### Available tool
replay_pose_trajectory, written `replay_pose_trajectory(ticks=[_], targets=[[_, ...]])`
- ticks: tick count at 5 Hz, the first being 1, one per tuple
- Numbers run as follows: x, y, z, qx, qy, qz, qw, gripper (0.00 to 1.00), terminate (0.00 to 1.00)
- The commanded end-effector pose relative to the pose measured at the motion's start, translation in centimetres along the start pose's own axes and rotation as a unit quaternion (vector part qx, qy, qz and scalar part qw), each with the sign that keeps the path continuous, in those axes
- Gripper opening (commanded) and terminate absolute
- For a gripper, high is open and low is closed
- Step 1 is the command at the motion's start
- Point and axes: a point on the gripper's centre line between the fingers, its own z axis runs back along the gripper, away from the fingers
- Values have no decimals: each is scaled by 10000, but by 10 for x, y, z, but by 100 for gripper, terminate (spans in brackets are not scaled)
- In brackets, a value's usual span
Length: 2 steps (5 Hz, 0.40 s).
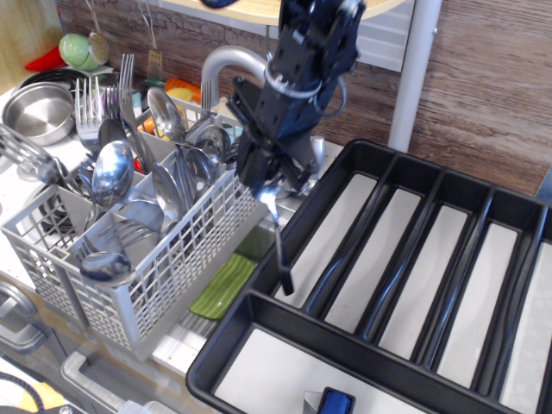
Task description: Put small spoon from basket to tray
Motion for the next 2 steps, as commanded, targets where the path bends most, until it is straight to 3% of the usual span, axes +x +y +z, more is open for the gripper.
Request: replay_pose_trajectory(ticks=[1,2], targets=[[11,-4,-1,368,-368,-90,9986,0,0],[11,-4,-1,368,-368,-90,9986,100,100]])
